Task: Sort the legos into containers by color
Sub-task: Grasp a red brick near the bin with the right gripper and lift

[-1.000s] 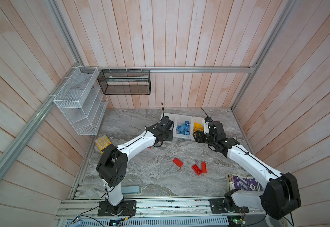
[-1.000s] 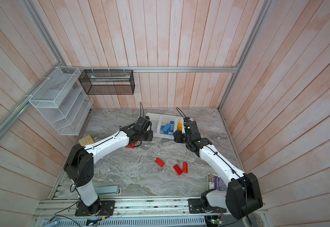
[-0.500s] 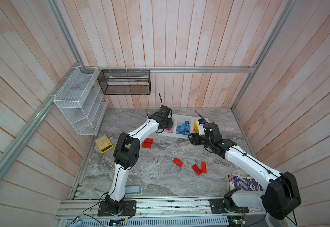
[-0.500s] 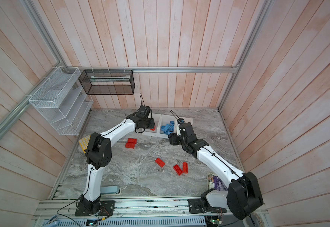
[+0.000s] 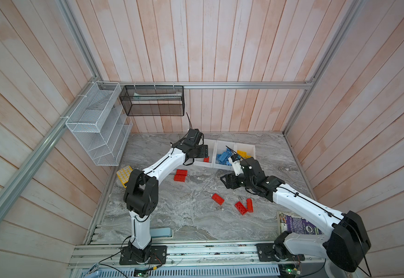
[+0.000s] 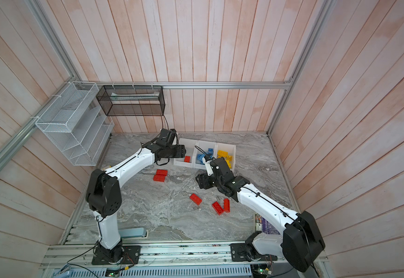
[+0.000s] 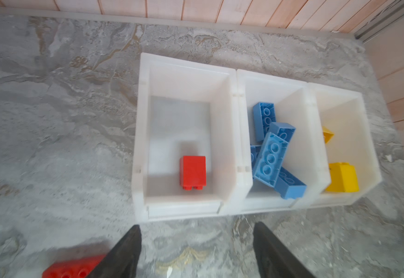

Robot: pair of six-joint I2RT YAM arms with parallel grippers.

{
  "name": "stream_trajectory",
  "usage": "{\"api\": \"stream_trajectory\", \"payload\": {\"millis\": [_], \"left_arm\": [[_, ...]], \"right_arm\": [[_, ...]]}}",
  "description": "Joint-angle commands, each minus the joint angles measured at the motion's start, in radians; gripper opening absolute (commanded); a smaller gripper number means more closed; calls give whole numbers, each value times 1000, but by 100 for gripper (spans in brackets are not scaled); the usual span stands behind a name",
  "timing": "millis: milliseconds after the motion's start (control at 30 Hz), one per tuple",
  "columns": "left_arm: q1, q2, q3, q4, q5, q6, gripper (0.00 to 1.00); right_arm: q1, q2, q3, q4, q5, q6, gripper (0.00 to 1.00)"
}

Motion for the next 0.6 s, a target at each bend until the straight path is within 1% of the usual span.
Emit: {"api": "stream_trajectory", "payload": {"millis": [0,67,167,233,333,433,500,533,567], "left_arm": [[3,-163,-117,74,-24,-39,76],[5,-272,-223,95,-34,-57,76],[6,-429,-359,112,-44,-81,76],[5,-527,-435,117,-49,-91,76],[4,-648,-518,92,-69,-98,77],[4,-728,-566,47,-90,-99,77],[5,-763,-586,25,-106,-98,77],[4,-778,-591,16,-116,-98,77],[4,-786,-594,11,-124,-97,77]], "right_arm": [[58,58,-7,-72,18,-22,76],[93,96,-12,-77,36,-13,76],[142,158,-2,-92,79,-3,76],[162,202,15,-113,88,-2,76],[181,273,43,-151,115,-5,76],[198,321,55,-165,129,-7,75],[203,341,56,-171,132,-3,72],[204,353,56,-172,134,0,68],[204,364,54,-173,131,2,61]]}}
